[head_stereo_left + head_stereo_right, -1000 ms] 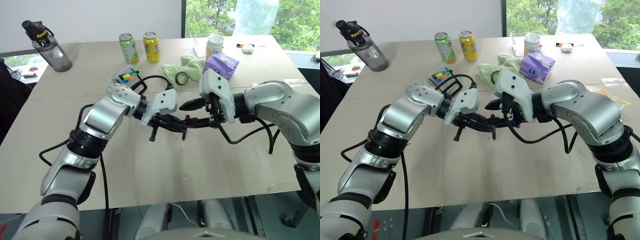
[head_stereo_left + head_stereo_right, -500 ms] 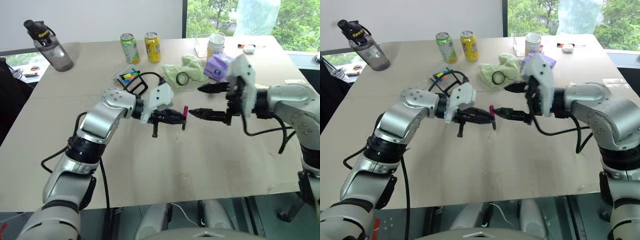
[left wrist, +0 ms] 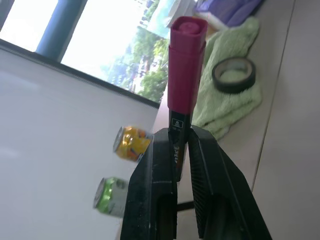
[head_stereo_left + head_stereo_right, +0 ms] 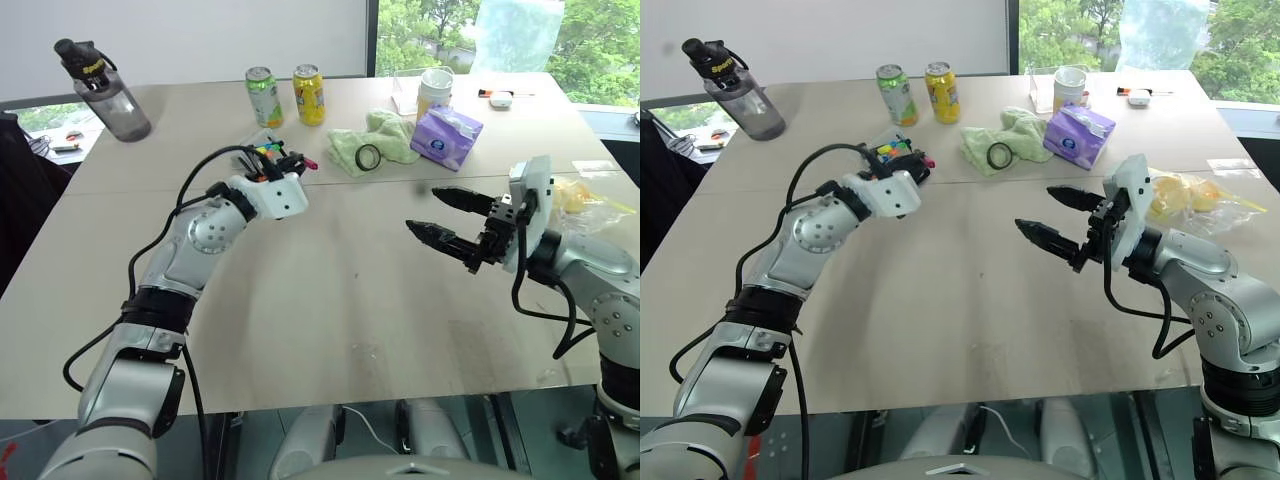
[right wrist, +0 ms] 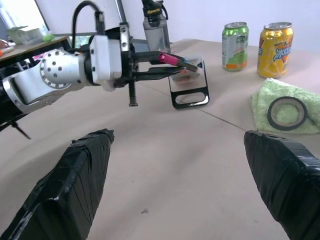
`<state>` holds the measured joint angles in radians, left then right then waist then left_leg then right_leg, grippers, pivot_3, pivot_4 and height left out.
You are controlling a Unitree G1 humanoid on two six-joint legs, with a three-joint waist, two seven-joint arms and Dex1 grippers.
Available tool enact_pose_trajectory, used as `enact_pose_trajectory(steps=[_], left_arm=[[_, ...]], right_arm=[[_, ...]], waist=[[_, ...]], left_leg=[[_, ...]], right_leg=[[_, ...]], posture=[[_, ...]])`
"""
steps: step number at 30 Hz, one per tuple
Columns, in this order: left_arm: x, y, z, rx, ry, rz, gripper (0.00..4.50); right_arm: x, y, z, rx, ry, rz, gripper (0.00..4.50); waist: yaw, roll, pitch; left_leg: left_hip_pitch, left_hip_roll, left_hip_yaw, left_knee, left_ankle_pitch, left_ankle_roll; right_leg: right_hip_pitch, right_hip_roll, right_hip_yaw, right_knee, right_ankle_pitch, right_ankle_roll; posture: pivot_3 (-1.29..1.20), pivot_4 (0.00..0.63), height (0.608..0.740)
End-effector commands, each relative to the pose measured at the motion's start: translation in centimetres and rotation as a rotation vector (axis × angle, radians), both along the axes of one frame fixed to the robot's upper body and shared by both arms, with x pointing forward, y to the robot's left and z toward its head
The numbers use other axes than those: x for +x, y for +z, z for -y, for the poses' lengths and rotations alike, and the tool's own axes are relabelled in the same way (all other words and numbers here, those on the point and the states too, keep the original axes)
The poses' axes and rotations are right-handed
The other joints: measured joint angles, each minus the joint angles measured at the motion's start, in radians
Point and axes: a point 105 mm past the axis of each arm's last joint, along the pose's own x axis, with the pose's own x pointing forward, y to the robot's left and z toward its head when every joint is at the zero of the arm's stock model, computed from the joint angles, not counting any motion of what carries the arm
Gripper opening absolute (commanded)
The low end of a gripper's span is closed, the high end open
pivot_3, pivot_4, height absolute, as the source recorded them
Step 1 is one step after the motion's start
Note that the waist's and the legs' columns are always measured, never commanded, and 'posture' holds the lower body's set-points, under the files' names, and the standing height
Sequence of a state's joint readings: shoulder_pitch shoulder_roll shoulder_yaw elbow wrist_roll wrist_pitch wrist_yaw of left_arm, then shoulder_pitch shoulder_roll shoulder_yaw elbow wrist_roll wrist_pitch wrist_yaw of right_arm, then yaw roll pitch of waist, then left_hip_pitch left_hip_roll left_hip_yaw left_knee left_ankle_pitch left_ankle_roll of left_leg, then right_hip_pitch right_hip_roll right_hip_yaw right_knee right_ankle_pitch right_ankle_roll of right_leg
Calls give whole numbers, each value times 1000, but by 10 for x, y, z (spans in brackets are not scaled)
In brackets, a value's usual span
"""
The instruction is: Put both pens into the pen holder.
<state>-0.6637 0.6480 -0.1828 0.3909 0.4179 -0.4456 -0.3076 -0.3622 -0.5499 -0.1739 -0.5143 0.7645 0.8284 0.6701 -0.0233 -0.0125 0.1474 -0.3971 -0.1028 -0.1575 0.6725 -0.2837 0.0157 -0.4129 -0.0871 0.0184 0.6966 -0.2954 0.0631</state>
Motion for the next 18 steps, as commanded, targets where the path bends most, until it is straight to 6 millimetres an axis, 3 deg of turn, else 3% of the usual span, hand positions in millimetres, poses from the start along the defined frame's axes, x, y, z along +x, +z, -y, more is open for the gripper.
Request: enact_pose_trajectory(steps=[1,6,18], left_arm=[[2,14,-5,9,7,115,0],[8,11,-4,3,5,111,0],[11,26,-1,-25,10,190,0]], right_arm=[[1,22,6,14,-34,123,4469],[13,32,13,-20,-124,255,4469],[13,15,14,-105,-140,269,4469]], waist=[[6,0,0],[6,0,0],[2,0,0]], left_leg=[[0,0,0,0,0,0],[0,0,0,0,0,0],[0,0,1,0,0,0]], right_leg=[[0,0,0,0,0,0],[0,0,0,1,0,0],[-1,0,0,1,0,0]], posture=[[0,150,740],[0,150,740],[0,150,740]])
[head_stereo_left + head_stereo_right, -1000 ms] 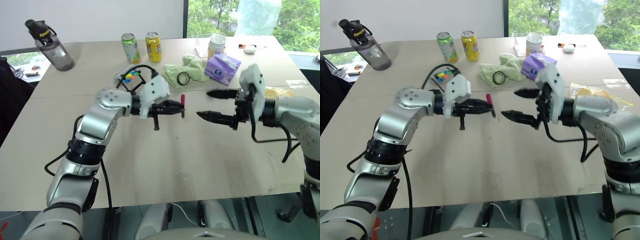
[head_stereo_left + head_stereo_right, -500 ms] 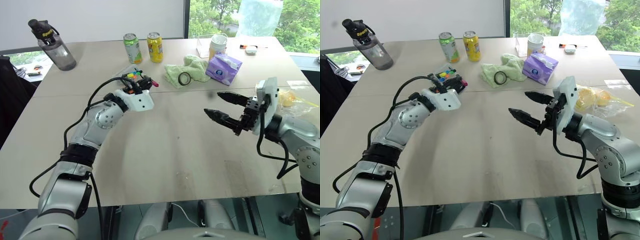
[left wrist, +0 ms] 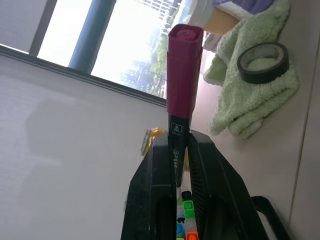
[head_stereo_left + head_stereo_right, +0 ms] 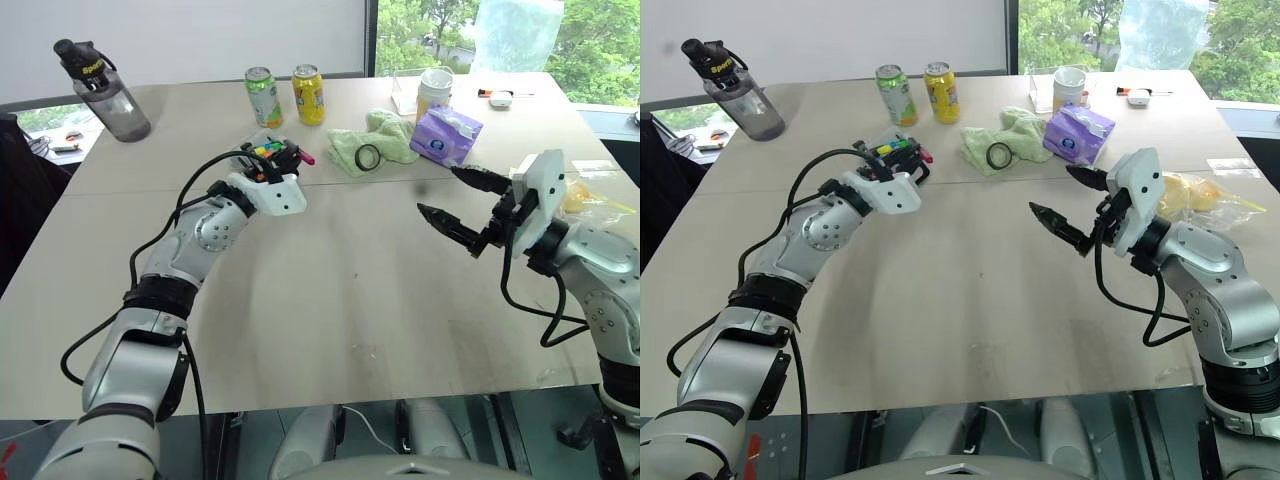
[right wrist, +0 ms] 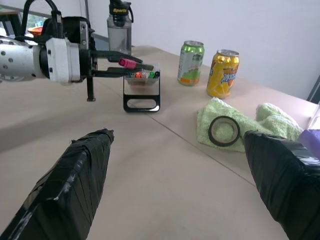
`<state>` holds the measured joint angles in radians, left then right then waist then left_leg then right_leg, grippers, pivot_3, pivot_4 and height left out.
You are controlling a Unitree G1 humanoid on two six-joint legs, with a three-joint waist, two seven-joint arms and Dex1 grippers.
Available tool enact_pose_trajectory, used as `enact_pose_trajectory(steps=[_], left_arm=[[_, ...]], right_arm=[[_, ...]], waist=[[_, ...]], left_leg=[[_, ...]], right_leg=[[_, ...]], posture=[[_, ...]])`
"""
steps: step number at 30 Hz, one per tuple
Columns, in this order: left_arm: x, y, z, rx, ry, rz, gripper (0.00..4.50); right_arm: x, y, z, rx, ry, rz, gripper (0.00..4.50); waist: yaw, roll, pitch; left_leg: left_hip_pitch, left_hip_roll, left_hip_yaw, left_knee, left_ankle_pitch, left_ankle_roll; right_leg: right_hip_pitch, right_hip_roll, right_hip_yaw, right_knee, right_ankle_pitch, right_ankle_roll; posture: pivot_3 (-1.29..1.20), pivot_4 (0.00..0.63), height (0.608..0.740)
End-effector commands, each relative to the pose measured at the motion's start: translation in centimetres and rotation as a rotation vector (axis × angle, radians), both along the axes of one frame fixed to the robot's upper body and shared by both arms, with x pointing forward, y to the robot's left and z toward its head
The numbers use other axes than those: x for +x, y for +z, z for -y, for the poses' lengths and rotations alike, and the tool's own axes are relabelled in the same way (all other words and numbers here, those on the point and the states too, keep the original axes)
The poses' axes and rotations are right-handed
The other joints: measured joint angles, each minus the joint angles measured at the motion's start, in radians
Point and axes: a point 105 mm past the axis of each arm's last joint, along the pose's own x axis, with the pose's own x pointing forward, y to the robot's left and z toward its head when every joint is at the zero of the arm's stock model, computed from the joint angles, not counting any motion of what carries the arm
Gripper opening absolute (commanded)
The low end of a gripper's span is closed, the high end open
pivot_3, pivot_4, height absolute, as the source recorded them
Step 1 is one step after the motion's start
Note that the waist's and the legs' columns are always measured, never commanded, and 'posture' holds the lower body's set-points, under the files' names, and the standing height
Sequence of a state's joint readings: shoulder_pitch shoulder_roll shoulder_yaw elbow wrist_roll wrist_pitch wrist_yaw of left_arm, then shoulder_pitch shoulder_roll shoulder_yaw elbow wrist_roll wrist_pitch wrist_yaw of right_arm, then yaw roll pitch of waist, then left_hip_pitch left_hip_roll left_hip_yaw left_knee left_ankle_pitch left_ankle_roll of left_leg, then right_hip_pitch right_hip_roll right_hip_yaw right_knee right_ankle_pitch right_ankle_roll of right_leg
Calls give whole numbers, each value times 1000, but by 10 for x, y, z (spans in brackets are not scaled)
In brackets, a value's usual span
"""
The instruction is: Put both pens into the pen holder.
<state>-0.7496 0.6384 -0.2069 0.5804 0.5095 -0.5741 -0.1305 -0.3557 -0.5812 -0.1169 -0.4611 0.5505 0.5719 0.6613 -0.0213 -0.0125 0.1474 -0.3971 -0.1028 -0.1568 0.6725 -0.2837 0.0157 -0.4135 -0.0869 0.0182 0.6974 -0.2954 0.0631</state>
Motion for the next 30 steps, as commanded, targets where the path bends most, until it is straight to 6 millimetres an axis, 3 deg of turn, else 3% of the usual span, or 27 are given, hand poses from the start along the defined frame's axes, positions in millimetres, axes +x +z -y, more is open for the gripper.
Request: enact_pose_trajectory(steps=[1,8,30], left_arm=[[-2,20,4,-26,-11,78,0],[4,9,-3,-50,45,14,0],[23,10,-33,-112,219,-34,0]], right_arm=[[-3,8,1,-3,0,52,4469],[-3,6,4,-4,-6,51,4469],[-3,8,5,-6,-18,50,4469]], waist=[[0,0,0],[0,0,0],[-12,0,0]], left_leg=[[0,0,0,0,0,0],[0,0,0,0,0,0],[0,0,0,0,0,0]], right_leg=[[0,0,0,0,0,0],[0,0,0,0,0,0],[0,0,-1,0,0,0]], posture=[[0,150,740],[0,150,740],[0,150,740]])
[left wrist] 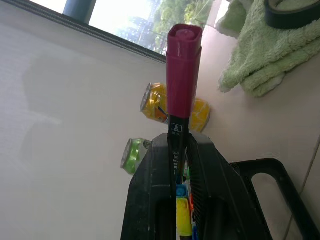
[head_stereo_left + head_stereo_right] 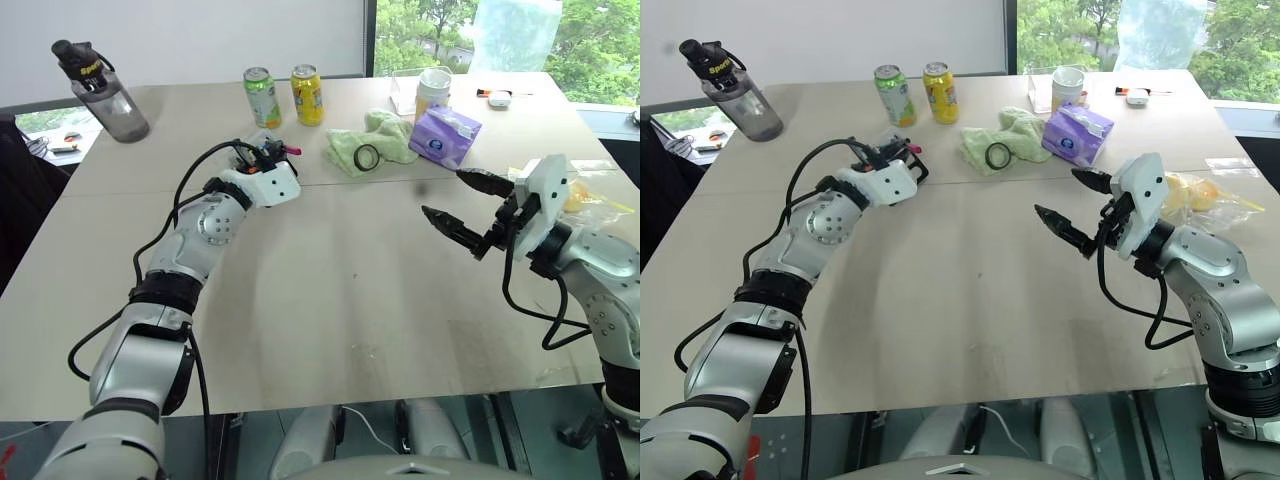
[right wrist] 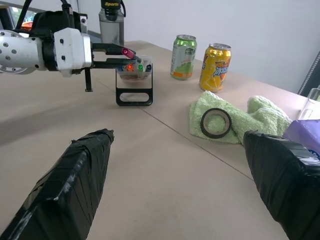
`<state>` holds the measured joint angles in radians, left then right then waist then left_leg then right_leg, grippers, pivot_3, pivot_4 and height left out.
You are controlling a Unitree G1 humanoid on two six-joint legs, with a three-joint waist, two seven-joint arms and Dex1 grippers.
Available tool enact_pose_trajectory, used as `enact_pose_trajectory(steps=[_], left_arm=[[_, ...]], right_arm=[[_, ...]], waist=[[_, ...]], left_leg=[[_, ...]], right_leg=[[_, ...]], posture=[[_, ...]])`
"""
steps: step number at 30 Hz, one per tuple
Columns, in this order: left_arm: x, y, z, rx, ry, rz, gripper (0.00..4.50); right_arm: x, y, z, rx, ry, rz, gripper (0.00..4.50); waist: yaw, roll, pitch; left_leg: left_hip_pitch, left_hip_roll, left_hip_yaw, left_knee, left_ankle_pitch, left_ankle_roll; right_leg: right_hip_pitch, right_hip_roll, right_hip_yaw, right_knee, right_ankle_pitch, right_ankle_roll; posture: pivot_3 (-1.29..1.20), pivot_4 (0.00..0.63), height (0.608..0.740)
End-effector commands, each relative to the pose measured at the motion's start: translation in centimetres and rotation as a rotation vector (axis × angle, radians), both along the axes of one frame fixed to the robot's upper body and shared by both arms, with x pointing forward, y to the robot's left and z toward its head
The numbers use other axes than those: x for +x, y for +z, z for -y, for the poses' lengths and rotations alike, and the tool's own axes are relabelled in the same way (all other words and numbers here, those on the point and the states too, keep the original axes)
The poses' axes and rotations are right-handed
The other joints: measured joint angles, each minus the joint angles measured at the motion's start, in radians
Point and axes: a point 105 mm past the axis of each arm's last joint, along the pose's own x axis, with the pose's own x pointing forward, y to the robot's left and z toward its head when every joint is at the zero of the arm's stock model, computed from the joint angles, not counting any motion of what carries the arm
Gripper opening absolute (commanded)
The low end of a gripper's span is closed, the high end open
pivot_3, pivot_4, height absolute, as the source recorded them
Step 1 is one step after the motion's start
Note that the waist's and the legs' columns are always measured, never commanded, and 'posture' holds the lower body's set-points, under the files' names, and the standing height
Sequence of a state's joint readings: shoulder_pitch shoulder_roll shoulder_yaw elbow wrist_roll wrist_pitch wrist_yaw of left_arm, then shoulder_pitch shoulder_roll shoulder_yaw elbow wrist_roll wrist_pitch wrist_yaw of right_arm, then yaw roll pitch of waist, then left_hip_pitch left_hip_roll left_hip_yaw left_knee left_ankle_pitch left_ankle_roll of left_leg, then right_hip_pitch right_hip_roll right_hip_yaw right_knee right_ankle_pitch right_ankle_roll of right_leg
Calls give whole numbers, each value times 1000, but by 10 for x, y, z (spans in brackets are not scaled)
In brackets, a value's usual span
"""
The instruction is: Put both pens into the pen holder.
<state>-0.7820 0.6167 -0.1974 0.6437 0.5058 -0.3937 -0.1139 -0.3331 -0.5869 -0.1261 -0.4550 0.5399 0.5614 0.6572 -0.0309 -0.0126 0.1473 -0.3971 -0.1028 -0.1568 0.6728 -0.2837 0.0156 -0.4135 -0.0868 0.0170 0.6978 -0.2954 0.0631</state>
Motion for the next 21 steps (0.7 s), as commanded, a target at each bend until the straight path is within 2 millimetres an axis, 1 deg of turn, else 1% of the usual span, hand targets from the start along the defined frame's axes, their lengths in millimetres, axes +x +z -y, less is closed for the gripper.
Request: enact_pose_trajectory(steps=[1,3,4,5,6,8,9,11,18,21], left_arm=[[4,16,-10,-57,36,32,0],[7,17,-12,-77,44,17,886],[9,18,-13,-79,53,14,1095],[11,21,-14,-81,64,23,1613],[12,23,-15,-80,74,32,1910],[15,29,-19,-76,100,60,3033],[17,30,-20,-75,112,67,3337],[18,32,-22,-79,125,77,4443],[21,37,-22,-99,132,96,4478],[20,38,-19,-106,112,98,4478]], right_arm=[[-4,12,-1,-2,11,58,4469],[-4,12,-1,-5,13,57,4500],[-4,12,-2,-6,14,57,4500],[-4,13,-2,-6,15,58,4500],[-4,13,-2,-6,15,58,4500],[-4,14,-3,-5,14,60,4500],[-4,14,-3,-5,13,60,4500],[-5,14,-3,-4,10,59,4500],[-6,14,-2,0,5,54,4500],[-5,13,-2,2,7,52,4500]], waist=[[-5,0,0],[-7,0,0],[-7,0,0],[-7,0,0],[-7,0,0],[-8,0,0],[-8,0,0],[-9,0,0],[-9,0,0],[-9,0,0]], left_leg=[[0,0,0,0,0,0],[0,0,0,0,0,0],[0,0,0,0,0,0],[0,0,0,0,0,0],[0,0,0,0,0,0],[0,0,0,1,0,0],[0,0,0,1,0,0],[0,0,0,1,0,0],[0,0,0,1,0,0],[0,0,0,1,0,0]], right_leg=[[0,0,0,0,0,0],[0,0,0,0,0,0],[0,0,0,0,0,0],[0,0,0,0,0,0],[0,0,-1,0,0,0],[0,0,0,0,0,0],[0,0,0,0,0,0],[0,0,0,1,0,0],[0,0,0,1,0,0],[0,0,0,1,0,0]], posture=[[0,150,740],[0,150,740],[0,150,740],[0,150,740],[0,150,740],[0,150,740],[0,150,740],[0,150,740],[0,150,740],[0,150,740]])
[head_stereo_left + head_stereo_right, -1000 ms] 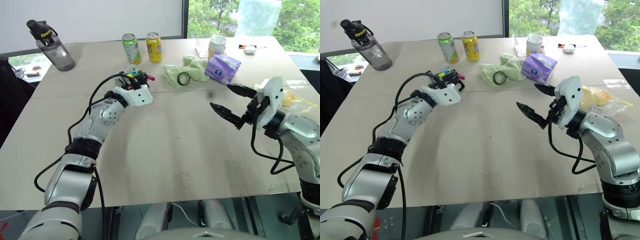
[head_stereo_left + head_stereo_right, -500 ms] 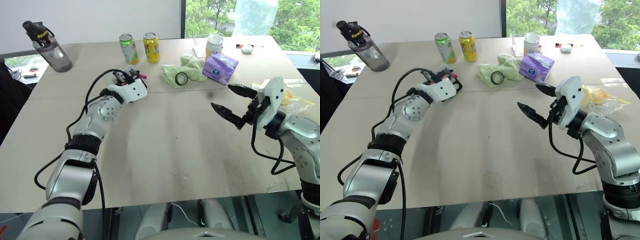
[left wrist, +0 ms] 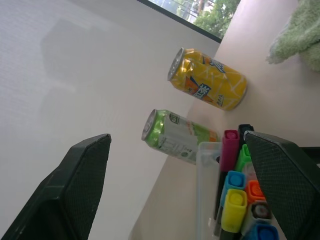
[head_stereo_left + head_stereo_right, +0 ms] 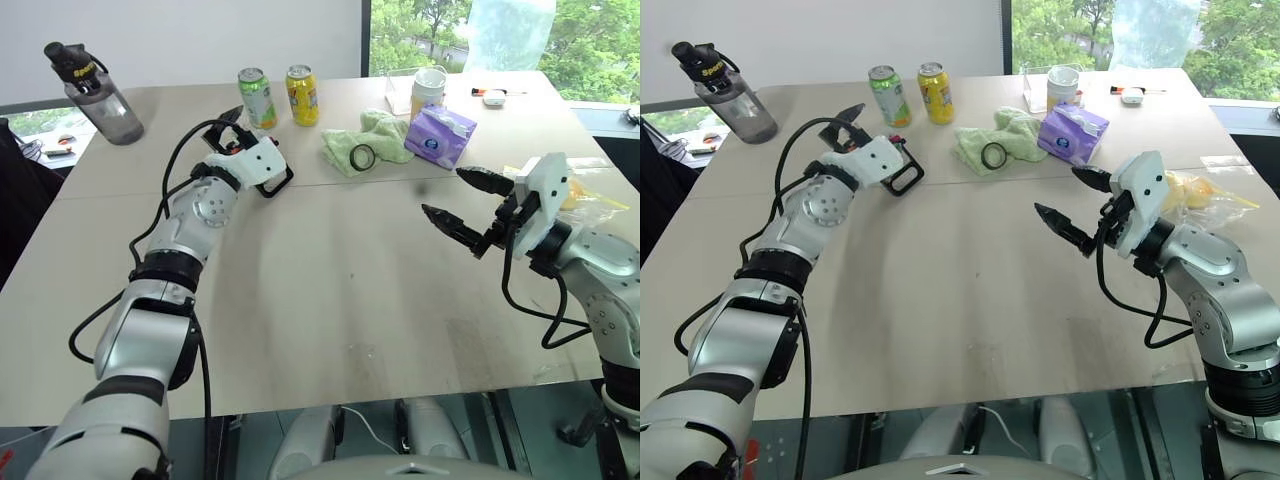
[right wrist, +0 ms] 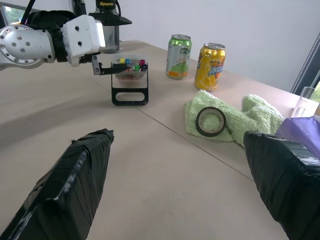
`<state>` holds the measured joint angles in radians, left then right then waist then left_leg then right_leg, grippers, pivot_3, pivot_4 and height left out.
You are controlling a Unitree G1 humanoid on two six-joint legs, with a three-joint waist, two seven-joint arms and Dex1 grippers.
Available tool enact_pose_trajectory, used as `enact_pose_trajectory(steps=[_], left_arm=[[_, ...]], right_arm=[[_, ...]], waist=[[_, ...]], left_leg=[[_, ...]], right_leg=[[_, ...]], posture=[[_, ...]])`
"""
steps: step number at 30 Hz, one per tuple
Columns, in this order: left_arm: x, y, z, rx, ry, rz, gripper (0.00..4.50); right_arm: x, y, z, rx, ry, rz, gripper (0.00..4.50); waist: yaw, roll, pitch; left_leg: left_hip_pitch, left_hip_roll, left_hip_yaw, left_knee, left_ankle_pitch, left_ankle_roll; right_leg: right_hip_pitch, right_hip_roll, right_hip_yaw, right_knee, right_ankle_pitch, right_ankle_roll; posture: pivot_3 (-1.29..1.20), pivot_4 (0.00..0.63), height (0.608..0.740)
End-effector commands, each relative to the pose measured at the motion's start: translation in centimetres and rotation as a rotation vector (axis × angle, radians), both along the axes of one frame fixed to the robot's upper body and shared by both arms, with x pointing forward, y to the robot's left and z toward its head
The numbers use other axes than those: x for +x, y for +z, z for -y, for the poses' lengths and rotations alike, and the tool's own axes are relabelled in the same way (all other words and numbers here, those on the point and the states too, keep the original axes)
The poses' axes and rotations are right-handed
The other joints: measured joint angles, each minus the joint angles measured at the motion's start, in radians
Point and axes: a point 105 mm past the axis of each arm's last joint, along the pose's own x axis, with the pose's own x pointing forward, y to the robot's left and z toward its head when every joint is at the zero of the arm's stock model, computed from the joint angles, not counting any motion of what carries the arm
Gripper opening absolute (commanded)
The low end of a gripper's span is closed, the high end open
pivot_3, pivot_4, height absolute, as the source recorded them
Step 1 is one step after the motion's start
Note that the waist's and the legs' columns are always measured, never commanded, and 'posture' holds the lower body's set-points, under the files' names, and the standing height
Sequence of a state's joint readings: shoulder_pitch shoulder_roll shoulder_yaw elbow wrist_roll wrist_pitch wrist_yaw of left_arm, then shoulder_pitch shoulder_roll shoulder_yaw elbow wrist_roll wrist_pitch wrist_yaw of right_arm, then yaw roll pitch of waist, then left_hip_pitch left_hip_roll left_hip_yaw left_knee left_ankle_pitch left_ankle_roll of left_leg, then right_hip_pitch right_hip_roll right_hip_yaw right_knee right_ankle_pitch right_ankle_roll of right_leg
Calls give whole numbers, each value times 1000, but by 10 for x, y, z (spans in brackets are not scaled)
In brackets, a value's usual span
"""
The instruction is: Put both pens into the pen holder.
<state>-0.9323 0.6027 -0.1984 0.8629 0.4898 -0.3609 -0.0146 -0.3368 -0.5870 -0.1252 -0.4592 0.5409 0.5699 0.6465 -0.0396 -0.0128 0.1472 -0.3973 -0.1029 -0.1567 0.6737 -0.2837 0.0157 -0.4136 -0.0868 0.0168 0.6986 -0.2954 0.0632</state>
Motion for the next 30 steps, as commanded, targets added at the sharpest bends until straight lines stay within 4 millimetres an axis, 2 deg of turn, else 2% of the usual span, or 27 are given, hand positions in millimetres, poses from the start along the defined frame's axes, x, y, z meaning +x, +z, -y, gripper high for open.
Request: enact_pose_trajectory(steps=[1,6,11,14,17,19,23,26,30], left_arm=[[-3,16,7,-24,-45,60,4478],[-19,17,27,-143,-207,48,4478],[-53,15,44,-487,-428,-89,4478],[-82,-21,55,-696,-548,-377,4478],[-114,-59,62,-762,-589,-636,4478],[-125,-74,61,-749,-560,-713,4478],[-158,-119,51,-792,-468,-885,4478],[-173,-130,49,-788,-440,-920,4478],[-178,-128,48,-808,-423,-899,4478]], right_arm=[[-6,12,-1,2,15,52,4500],[-5,10,-1,0,19,45,4500],[-3,8,-2,-1,28,36,4500],[-1,-2,-1,-3,31,5,4500],[-1,-23,6,-40,34,-52,4500],[-2,-31,9,-35,36,-79,4500],[-8,-69,19,-95,34,-169,4500],[-11,-91,25,-111,21,-199,4500],[-11,-110,29,-133,14,-201,4500]], waist=[[-1,0,0],[-1,0,0],[-3,0,0],[-8,1,-1],[-7,2,-2],[-2,2,-2],[4,2,-2],[8,2,-2],[11,3,-3]], left_leg=[[0,0,0,0,0,0],[0,0,0,0,0,0],[-1,0,-1,1,0,0],[0,1,0,1,0,0],[1,1,0,0,0,0],[1,1,0,0,0,0],[3,1,0,1,0,0],[4,1,0,0,0,0],[8,1,1,-1,0,0]], right_leg=[[0,0,0,0,0,0],[0,0,1,0,0,0],[0,0,2,0,0,0],[0,0,3,0,0,0],[1,0,3,0,0,0],[1,0,3,0,0,0],[4,1,3,-1,0,0],[4,0,3,-1,0,0],[6,1,5,-1,0,0]], posture=[[0,150,740],[0,150,740],[0,150,740],[0,150,740],[0,150,740],[0,150,740],[0,150,740],[0,150,740],[0,150,740]])
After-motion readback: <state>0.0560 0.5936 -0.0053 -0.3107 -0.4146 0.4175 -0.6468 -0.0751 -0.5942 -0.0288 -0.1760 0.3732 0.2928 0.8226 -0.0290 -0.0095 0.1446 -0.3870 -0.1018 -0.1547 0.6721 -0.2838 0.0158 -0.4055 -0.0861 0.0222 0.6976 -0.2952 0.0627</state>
